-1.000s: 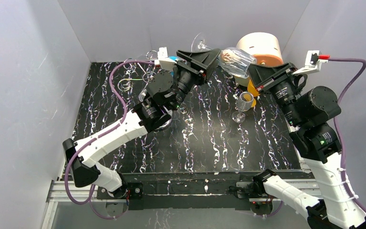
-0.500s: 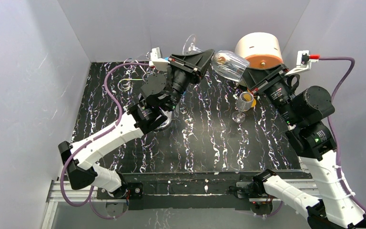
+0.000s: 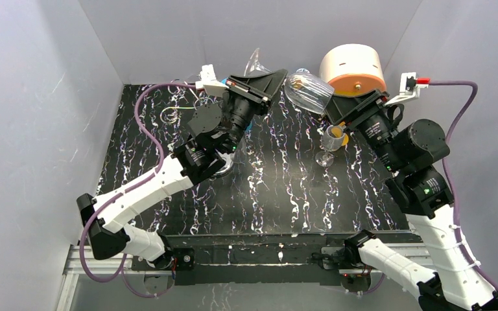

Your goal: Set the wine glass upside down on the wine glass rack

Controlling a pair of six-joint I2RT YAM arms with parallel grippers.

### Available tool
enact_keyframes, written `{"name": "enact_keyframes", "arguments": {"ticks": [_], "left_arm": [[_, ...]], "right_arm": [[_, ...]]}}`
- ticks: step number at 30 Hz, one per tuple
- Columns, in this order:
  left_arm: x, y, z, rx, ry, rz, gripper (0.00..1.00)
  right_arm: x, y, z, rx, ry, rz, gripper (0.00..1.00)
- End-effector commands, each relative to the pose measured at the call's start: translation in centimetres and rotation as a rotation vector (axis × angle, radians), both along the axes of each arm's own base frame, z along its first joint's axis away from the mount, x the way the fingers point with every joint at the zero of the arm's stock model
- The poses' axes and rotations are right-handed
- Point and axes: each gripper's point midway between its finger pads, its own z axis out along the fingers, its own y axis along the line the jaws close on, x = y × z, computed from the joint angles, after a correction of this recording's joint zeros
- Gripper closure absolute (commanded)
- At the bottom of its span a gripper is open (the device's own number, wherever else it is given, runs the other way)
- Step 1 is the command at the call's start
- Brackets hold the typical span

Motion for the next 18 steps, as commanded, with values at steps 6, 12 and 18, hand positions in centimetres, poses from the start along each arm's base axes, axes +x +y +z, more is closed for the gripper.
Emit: {"name": "enact_keyframes", "arguments": {"ticks": [6, 12, 18], "left_arm": [[-0.3, 6.2, 3.5, 0.155, -0.147, 0.259, 1.0], [-0.5, 8.7, 5.0, 0.323, -0.225, 0.38, 1.0], [-0.6, 11.8, 6.6, 0.584, -0.301, 0.516, 1.0]], "right_arm": [[0.2, -2.2, 0.5, -0.04, -0.112, -0.12, 0.31], [0.5, -3.3, -0.8, -0.062, -0.097, -0.182, 0.3], [0.9, -3.3, -1.1, -0.069, -0.084, -0.193, 0.3]]}}
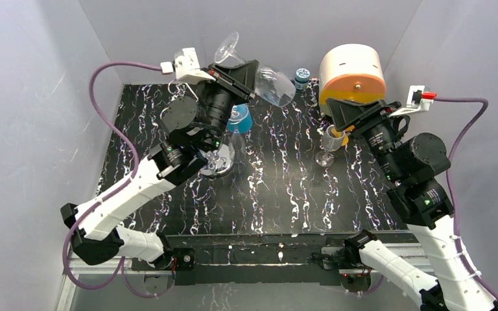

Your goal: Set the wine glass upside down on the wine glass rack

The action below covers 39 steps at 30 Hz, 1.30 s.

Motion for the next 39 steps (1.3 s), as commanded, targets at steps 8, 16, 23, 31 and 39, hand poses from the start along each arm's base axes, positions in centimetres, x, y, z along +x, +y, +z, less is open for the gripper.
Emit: {"name": "enact_keyframes", "arguments": {"ticks": [8, 16, 23, 31, 39], "left_arm": [[0.5, 10.8, 4.8, 0.687, -0.036, 0.491, 1.0], [-1.6, 19.2, 4.4, 0.816, 0.113, 0.783, 1.0], [-4.9, 25.2, -0.2, 0.935, 0.262, 0.858, 1.0], [-6.6, 26.1, -7.1, 0.906, 0.29, 0.682, 1.0], [-5.7, 21.3, -13.4, 1.047, 0.271, 0.435, 1.0]], "right_arm": [[1.1, 0.3, 1.0, -0.01, -0.02, -0.015, 0.29], [1.7, 0.8, 1.5, -0.011, -0.021, -0.01, 0.29], [2.3, 1.1, 1.3, -0.016, -0.01, -0.013, 0.29], [3.2, 2.0, 0.9, -0.027, 0.01, 0.008, 0.29], [3.1, 1.8, 0.7, -0.026, 0.018, 0.0, 0.29]]}}
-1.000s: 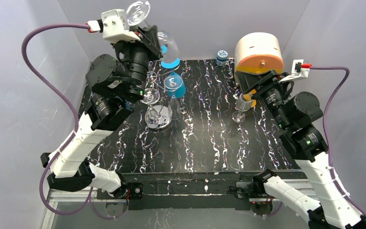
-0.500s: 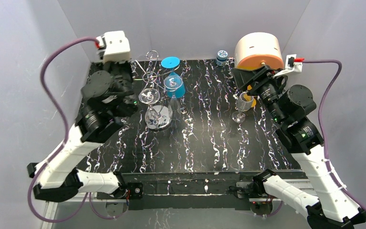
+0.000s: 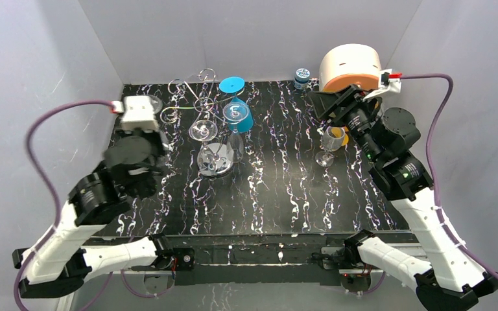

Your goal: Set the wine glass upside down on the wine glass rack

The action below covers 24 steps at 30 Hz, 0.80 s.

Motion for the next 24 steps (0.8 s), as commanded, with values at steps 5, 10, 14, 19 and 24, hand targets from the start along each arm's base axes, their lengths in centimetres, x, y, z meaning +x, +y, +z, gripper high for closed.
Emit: {"name": "enact_keyframes", "arguments": {"ticks": [5, 10, 14, 19, 24], "left_arm": [[0.8, -5.0, -4.4, -0.012, 0.102, -0.19, 1.0], [0.3, -6.0, -5.2, -0.04, 0.109, -0.272, 1.0], [0.1, -6.5, -6.6, -0.029, 0.135, -0.299, 1.0], [0.7, -7.1, -8.7, -0.043, 0.169, -0.261, 1.0], [1.3, -7.7, -10.3, -0.047, 0.2, -0.225, 1.0]], "right_arm": [[-1.3, -1.1, 3.2, 0.041, -0.087, -0.016, 0.29], [-1.3, -1.0, 3.1, 0.042, -0.088, -0.01, 0.29], [-1.5, -0.9, 3.1, 0.046, -0.086, 0.0, 0.29], [-1.6, -0.6, 2.8, 0.05, -0.077, 0.017, 0.29], [-1.8, -0.5, 2.8, 0.059, -0.071, 0.028, 0.29]]}}
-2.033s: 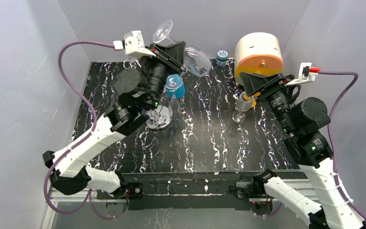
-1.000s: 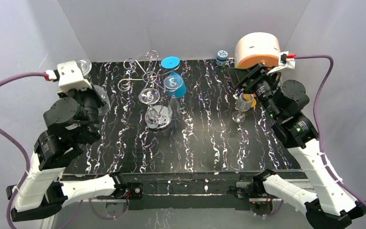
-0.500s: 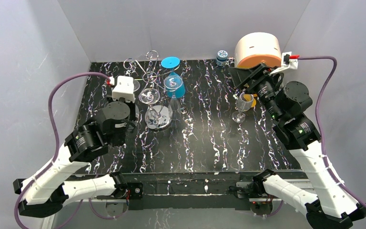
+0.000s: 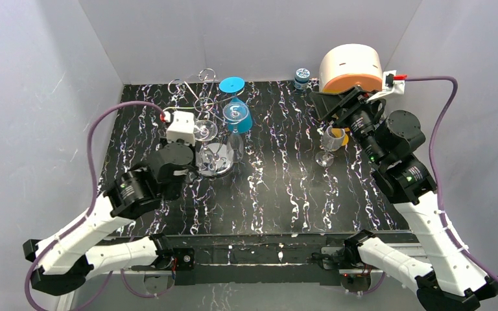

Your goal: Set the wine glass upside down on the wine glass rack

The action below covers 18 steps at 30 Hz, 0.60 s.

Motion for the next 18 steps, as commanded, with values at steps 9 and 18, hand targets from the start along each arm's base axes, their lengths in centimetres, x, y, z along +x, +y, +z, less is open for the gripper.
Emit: {"name": "enact_keyframes", "arguments": {"ticks": [9, 18], "left_arm": [[4.5, -0.1, -5.0, -0.122, 0.228, -0.017, 1.0], [7.6, 1.7, -4.6, -0.148, 0.202, -0.034, 1.0]], "right_arm": [[-1.3, -0.2, 2.1, 0.054, -0.047, 0.03, 0.29], [-1.5, -0.5, 1.9, 0.051, -0.048, 0.018, 0.29]]}}
